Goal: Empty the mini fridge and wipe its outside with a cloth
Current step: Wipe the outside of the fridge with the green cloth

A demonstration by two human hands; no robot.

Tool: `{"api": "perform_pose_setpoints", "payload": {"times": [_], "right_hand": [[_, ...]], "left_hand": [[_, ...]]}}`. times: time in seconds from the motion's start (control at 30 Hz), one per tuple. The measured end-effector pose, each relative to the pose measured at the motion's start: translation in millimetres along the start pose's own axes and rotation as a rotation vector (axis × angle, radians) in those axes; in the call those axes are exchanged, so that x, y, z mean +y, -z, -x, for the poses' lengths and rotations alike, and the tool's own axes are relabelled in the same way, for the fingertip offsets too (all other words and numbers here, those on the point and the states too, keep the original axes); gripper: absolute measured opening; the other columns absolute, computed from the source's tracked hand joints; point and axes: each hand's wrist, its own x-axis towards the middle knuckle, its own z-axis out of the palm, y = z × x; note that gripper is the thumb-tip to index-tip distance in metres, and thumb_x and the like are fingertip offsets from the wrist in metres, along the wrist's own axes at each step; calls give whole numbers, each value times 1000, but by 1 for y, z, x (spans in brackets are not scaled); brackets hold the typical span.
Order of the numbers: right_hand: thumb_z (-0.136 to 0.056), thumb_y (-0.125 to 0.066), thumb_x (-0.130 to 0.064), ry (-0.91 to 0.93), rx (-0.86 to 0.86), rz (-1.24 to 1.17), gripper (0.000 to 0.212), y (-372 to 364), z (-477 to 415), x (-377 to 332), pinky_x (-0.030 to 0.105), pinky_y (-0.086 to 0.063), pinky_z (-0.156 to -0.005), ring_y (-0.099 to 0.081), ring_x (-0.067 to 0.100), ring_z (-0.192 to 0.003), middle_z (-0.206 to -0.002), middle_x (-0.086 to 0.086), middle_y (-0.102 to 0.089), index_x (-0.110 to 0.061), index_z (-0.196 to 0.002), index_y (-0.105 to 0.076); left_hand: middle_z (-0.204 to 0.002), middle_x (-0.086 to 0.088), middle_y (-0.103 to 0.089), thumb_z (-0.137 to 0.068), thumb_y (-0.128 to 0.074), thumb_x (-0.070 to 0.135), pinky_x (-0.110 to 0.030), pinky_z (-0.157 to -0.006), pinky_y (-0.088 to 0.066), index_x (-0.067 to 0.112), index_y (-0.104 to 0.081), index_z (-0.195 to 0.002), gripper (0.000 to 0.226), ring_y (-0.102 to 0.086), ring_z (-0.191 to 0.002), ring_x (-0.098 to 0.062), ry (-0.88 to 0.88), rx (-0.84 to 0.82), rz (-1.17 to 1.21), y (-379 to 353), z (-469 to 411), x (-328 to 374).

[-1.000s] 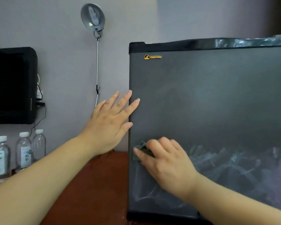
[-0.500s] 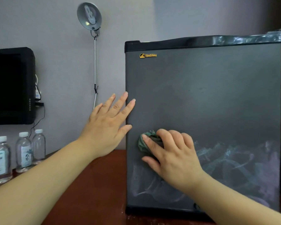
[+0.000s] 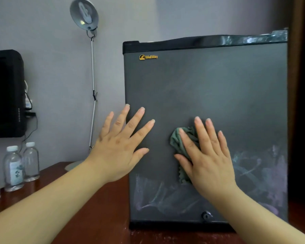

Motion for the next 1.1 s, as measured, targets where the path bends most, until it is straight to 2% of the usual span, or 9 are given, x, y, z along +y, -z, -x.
{"api": "perform_pose_setpoints", "payload": {"times": [0.17,0.3,0.4,0.5,0.7,0.83,0.9,0.97,1.1], "right_hand": [[-100,-43,-51,17,-35,57,58,-1,21,7,53,-22,-120,-18,32,-154,-167,8,-20,-23,-152,-44],[-101,-36,-51,-198,-31,92,65,5,27,32,53,-17,-122,-13,32,-155,-167,6,-17,-14,-155,-38],[-100,-34,-53,-183,-55,79,73,2,28,16,50,-14,-123,-11,31,-155,-168,6,-16,-6,-156,-30],[-100,-34,-55,-171,-78,112,73,2,33,30,51,-14,-123,-9,29,-155,-168,4,-14,-9,-158,-26],[-101,-29,-55,-415,-105,106,75,9,44,54,50,-12,-124,-4,30,-156,-168,3,-6,-9,-159,-16],[-102,-30,-53,-241,-133,57,71,1,42,18,48,-10,-123,-4,29,-156,-168,3,-10,-13,-159,-19],[-102,-31,-52,-203,-140,63,68,2,45,25,48,-10,-123,-6,27,-156,-168,1,-12,-16,-159,-20],[-102,-30,-51,-296,-126,83,68,6,52,50,49,-10,-123,-6,26,-155,-167,1,-12,-16,-159,-20],[-101,-25,-52,-644,-117,25,70,19,58,96,50,-9,-125,1,24,-156,-169,0,-6,-17,-160,-16]], "left_hand": [[-169,-1,-6,-97,-34,57,-56,-123,-11,35,-15,-160,69,0,-155,-33,-79,25,40,-2,-8,26],[-169,-3,-6,-97,-33,58,-53,-124,-7,33,-15,-160,70,1,-155,-35,-87,63,62,-3,-17,39],[-169,-4,-6,-97,-33,59,-53,-124,-6,33,-15,-160,70,2,-155,-36,-80,85,63,-1,-25,47],[-169,-4,-7,-96,-33,60,-55,-123,-5,33,-16,-160,72,2,-154,-37,-45,98,75,-3,-30,57],[-169,-6,-5,-97,-31,59,-59,-122,-4,40,-13,-159,68,3,-154,-39,-28,127,67,-10,-30,62],[-169,-8,-6,-96,-31,61,-62,-121,-5,42,-14,-158,68,3,-153,-42,-2,125,72,-6,-31,72],[-169,-7,-5,-95,-31,62,-63,-121,-4,42,-14,-158,69,4,-153,-42,5,121,67,-6,-31,74],[-169,-7,-6,-94,-32,63,-62,-121,-4,42,-16,-158,69,3,-153,-42,8,121,71,-6,-31,74],[-169,-8,-4,-94,-31,66,-61,-121,-4,41,-14,-159,71,3,-153,-42,24,115,62,-6,-30,78]]}}
